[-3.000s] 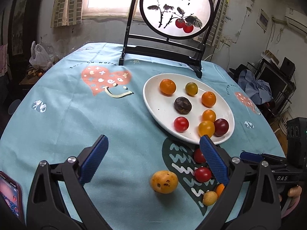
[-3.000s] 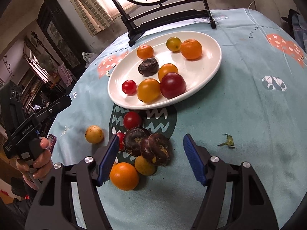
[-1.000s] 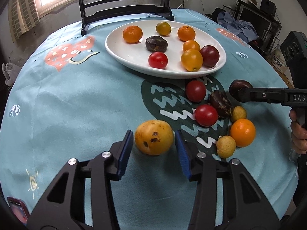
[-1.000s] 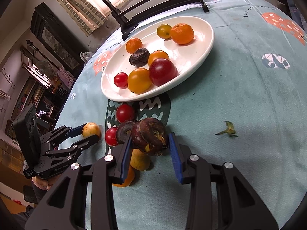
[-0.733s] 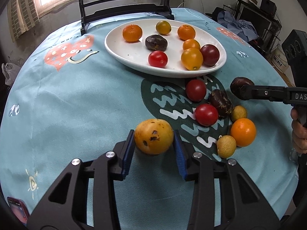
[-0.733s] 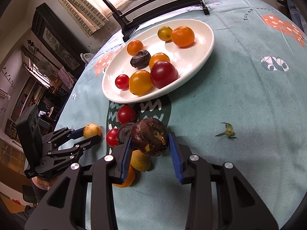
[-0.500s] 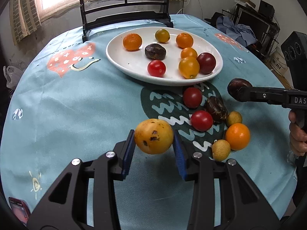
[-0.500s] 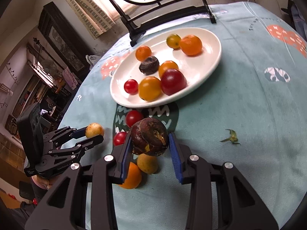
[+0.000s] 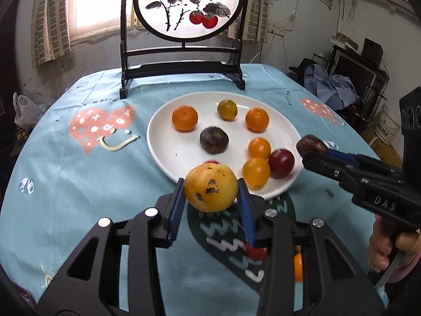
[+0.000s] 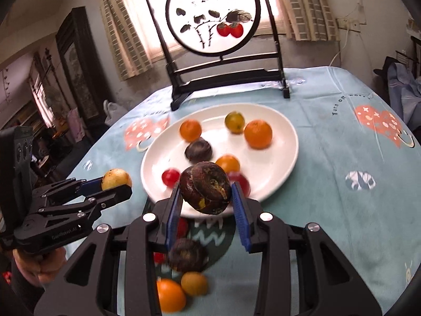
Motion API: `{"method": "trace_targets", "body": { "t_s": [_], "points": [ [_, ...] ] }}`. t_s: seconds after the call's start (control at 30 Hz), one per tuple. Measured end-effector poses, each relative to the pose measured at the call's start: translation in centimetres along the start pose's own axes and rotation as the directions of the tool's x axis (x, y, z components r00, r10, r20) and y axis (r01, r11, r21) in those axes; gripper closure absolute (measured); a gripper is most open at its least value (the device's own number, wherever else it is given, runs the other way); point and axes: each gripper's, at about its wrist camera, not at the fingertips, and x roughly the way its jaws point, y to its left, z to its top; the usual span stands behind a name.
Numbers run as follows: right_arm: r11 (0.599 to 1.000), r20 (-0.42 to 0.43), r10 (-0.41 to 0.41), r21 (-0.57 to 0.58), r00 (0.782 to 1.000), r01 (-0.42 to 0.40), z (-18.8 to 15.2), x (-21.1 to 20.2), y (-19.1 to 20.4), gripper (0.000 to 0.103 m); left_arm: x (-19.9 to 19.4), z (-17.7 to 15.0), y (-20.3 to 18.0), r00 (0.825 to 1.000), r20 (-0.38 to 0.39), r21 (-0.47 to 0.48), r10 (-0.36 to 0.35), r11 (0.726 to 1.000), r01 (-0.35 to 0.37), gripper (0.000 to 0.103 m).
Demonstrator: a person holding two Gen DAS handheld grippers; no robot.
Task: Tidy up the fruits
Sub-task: 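Carry both fruits over the white plate and open both tools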
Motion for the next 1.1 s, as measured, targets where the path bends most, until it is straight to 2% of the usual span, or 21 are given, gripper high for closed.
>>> {"method": "trace_targets", "body": {
  "t_s": [0.17,0.33,0.37,0.4,0.47,0.63,0.77,0.87,1.0,1.1],
  "points": [
    [0.997,0.017,-0.075,-0.029,0.997,0.075,1.8,3.0,-0.3,0.065,3.5,3.0,0.7,1.000,-0.018,-0.054,0.024,0.998,-0.025,0.063],
    [0.994,0.011,-0.092,-0.050,0.996,0.093,2.1,4.2,-0.3,0.064,5.6,3.7,1.5,0.998,-0.046,-0.083,0.035,0.996,-0.039,0.063],
    [0.994,0.006,-0.091,-0.052,0.996,0.091,2.1,4.3,-0.3,0.061,5.7,3.5,1.6,0.998,-0.050,-0.086,0.041,0.995,-0.046,0.060],
    [0.994,0.002,-0.095,-0.055,0.996,0.095,2.0,4.3,-0.1,0.056,5.6,3.5,1.8,0.997,-0.047,-0.093,0.057,0.994,-0.061,0.040],
    [0.991,0.015,-0.117,-0.067,0.993,0.118,1.9,3.8,0.2,0.041,4.7,3.3,1.9,0.996,0.000,-0.107,0.086,0.991,-0.086,0.024],
    [0.982,0.061,-0.128,-0.132,0.990,0.135,1.2,1.9,1.5,0.040,2.0,2.2,2.1,0.994,0.053,-0.114,0.093,0.990,-0.087,0.012],
    [0.988,-0.001,-0.099,-0.115,0.995,0.098,0.1,1.1,1.3,0.040,0.7,0.6,2.5,0.994,0.040,-0.138,0.105,0.986,-0.098,0.007],
    [0.998,-0.049,-0.039,-0.057,0.998,0.036,-1.1,0.4,0.7,0.040,-0.2,-0.6,2.8,0.991,0.025,-0.155,0.132,0.980,-0.126,0.005],
    [0.999,-0.112,0.036,-0.002,0.993,-0.036,-2.5,-0.5,0.6,0.040,-1.6,-1.4,3.3,0.984,0.025,-0.151,0.176,0.974,-0.171,0.004],
    [0.996,-0.158,0.088,-0.001,0.983,-0.089,-3.5,-1.4,1.1,0.040,-2.4,-1.9,4.2,0.985,0.020,-0.185,0.174,0.968,-0.167,0.004]
  ]
}}
